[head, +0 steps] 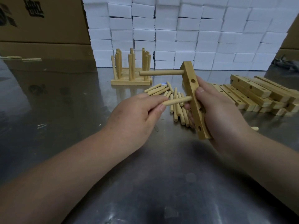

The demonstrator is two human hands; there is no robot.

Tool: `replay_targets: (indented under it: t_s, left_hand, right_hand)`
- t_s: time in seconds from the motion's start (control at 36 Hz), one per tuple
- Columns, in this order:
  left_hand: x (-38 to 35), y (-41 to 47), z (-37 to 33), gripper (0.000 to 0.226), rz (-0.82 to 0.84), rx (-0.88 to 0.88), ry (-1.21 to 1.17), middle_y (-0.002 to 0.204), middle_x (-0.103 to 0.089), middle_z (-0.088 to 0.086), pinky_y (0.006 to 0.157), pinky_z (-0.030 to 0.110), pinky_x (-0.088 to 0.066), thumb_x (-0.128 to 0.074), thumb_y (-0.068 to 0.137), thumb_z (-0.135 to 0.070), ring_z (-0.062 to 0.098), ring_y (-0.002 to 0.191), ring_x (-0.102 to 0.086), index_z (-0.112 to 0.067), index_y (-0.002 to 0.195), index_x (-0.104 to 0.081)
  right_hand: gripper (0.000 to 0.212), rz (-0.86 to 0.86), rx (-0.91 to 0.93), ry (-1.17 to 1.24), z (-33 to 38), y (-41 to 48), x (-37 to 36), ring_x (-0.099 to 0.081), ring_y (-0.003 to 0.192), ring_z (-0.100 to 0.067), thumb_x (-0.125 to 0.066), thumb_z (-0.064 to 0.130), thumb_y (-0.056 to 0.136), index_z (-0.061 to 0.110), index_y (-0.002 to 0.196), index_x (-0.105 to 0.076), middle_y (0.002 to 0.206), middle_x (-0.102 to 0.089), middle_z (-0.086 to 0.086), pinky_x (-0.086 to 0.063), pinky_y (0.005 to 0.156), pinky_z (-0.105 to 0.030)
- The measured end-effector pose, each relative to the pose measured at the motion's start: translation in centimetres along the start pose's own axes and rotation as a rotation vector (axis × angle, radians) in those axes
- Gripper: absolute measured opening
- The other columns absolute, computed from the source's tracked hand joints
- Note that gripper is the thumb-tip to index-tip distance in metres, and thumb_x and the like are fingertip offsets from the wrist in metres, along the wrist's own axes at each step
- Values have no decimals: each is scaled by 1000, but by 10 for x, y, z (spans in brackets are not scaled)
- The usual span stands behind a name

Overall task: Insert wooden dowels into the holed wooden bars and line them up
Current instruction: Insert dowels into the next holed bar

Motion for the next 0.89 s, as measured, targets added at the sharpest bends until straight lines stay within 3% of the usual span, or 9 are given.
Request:
replay_targets:
  t_s: [0.11, 0.25, 0.36, 0.44, 0.56, 0.67, 0.75, 0.81, 0.89]
  left_hand:
    - [1, -1, -1, 28, -35, -15, -2, 77, -55, -4, 63, 30, -42, -49, 91, -24, 10, 73, -50, -24, 115, -65]
    - [2, -1, 0, 25, -59, -12, -32, 77, -55, -5, 63, 32, -42, -49, 93, -24, 10, 74, -51, -23, 110, -67]
    - [2, -1, 1, 23, -61, -12, -48, 74, -53, -7, 60, 27, -40, -50, 92, -24, 9, 71, -50, -21, 107, -67]
    - [2, -2, 2, 22, -33, 18, -81, 70, -53, -8, 57, 19, -36, -50, 91, -22, 7, 68, -49, -22, 105, -68]
    - [2, -3, 1, 23, 43, 48, -90, 61, -51, -5, 54, 21, -35, -43, 86, -33, 8, 68, -47, -26, 91, -65]
    - [0, -1, 0, 16, 158, 103, 47, 67, -52, -7, 52, 24, -33, -40, 89, -38, 7, 68, -47, -32, 87, -55]
    - [-5, -1, -2, 8, 198, 6, 194, 82, -50, -11, 58, 21, -28, -48, 90, -36, 5, 74, -43, -33, 83, -50]
    - [-4, 1, -2, 6, 140, -12, 221, 90, -47, -12, 65, 23, -27, -50, 88, -36, 5, 83, -41, -33, 85, -54]
    - [3, 1, 0, 7, -12, 69, 93, 80, -45, -14, 61, 18, -31, -52, 84, -36, 1, 76, -43, -39, 78, -53]
  right_hand:
    - [33, -16, 36, -56, -3, 0, 0, -58, 74, -7, -38, 31, 98, 51, 120, -54, 68, -63, 9, -45, 77, -36]
    - [36, 87, 55, 31, 0, -2, -6, -55, 55, -12, -32, 23, 101, 53, 104, -52, 66, -64, 1, -49, 55, -28]
    - [35, 115, 37, 113, 0, -3, -7, -61, 60, -16, -32, 21, 101, 50, 111, -49, 73, -68, -2, -54, 61, -26]
    - [35, 114, 29, 140, -1, -4, -8, -61, 57, -15, -33, 20, 101, 47, 117, -49, 67, -65, 0, -55, 58, -24]
    - [39, 96, 23, 117, -2, -5, -7, -61, 56, -15, -33, 19, 101, 36, 133, -46, 63, -63, 0, -55, 55, -24]
    - [39, 59, 35, 102, -3, -5, -8, -60, 56, -17, -35, 18, 101, 37, 134, -46, 65, -63, -2, -55, 56, -25]
    - [39, 38, 76, 56, 0, -7, -10, -59, 56, -15, -36, 19, 100, 43, 129, -46, 74, -61, -3, -52, 55, -24]
    - [37, 22, 94, 12, 1, -8, -10, -58, 55, -12, -36, 21, 100, 48, 124, -45, 71, -61, 2, -50, 53, -22]
    - [37, -64, 57, 46, 1, -5, -2, -56, 50, -12, -33, 22, 101, 43, 130, -45, 66, -64, 2, -48, 48, -22]
Point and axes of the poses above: each hand's wrist, its own y-axis towards the middle knuckle, its own x-axis out of the back of the hand, z = x × y, the point moved 2 cm from there along y, towards the middle knuckle
